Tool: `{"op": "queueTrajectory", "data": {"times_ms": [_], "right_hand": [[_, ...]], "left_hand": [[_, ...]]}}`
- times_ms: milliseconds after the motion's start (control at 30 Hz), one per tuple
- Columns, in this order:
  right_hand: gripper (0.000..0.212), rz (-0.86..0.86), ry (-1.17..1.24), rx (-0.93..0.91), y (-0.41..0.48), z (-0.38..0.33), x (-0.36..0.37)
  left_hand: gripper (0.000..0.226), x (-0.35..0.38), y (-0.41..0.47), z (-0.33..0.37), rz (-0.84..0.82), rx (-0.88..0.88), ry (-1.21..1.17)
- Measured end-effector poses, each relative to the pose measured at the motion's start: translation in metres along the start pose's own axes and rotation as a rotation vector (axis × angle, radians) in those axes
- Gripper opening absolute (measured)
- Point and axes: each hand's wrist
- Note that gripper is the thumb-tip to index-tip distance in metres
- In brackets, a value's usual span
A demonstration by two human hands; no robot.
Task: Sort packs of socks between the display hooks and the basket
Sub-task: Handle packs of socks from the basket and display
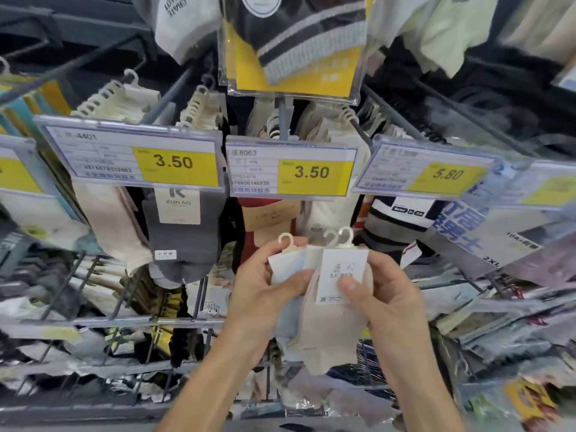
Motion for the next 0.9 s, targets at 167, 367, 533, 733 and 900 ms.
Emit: {"op": "queueTrajectory", "data": {"times_ms": [167, 367, 533, 733, 900], "right_hand": [[0.023, -0.042, 0.006, 0.016, 0.002, 0.003, -0.002], [0.035, 0.01, 0.282, 0.017, 0.004, -0.01, -0.02], [0.029, -0.036, 0.274, -0.004, 0.002, -0.015, -0.028], [0.032, -0.061, 0.192, -0.05, 0.003, -0.019, -0.019], [0.026, -0.042, -0.028, -0.146, 0.012, -0.018, 0.002]], "left_hand": [[0.028, -0.002, -0.001, 0.005, 0.02, -0.078, -0.09], [0.031, -0.013, 0.0, 0.016, -0.001, -0.134, -0.295], [0.027, -0.013, 0.001, 0.018, -0.001, -0.125, -0.261], [0.023, -0.001, 0.003, 0.024, -0.041, -0.112, -0.217], [0.028, 0.023, 0.01, 0.026, -0.073, -0.062, 0.008]]}}
Point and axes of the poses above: each hand's wrist, its own y-axis towards the middle knuckle, its own x-axis out of the palm, z = x × y, and after that the axes turned 1 degree about y, right-handed
